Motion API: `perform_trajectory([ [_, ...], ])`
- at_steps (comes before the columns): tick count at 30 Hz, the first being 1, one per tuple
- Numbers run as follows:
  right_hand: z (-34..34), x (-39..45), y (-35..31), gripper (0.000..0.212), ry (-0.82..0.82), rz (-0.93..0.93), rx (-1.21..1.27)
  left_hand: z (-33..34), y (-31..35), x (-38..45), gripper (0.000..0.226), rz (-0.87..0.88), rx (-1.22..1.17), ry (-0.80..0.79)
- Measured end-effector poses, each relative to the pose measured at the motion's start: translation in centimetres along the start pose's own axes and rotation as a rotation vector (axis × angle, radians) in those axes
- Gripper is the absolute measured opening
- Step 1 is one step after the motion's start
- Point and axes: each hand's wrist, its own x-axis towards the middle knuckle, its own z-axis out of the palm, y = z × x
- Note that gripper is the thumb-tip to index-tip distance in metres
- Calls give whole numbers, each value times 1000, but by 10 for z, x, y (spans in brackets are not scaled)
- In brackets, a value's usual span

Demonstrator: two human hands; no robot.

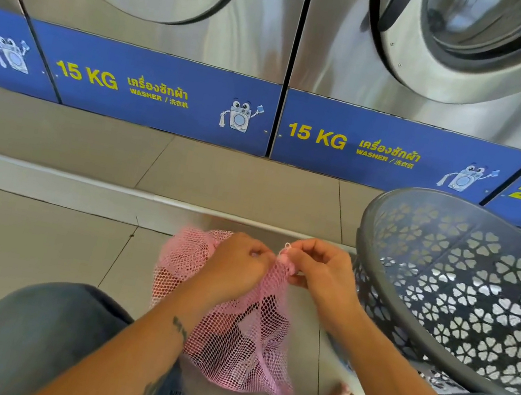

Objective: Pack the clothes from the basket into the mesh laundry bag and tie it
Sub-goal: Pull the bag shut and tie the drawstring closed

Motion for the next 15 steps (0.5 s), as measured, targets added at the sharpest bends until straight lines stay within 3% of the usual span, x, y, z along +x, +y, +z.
perform_trajectory([
  [7,-4,-2,0,19,-4,68,-14,0,3,1,13,-232,-430,-31],
  [15,-3,-3,-3,16,15,107,-14,3,-1,3,17,-333,-694,-94],
])
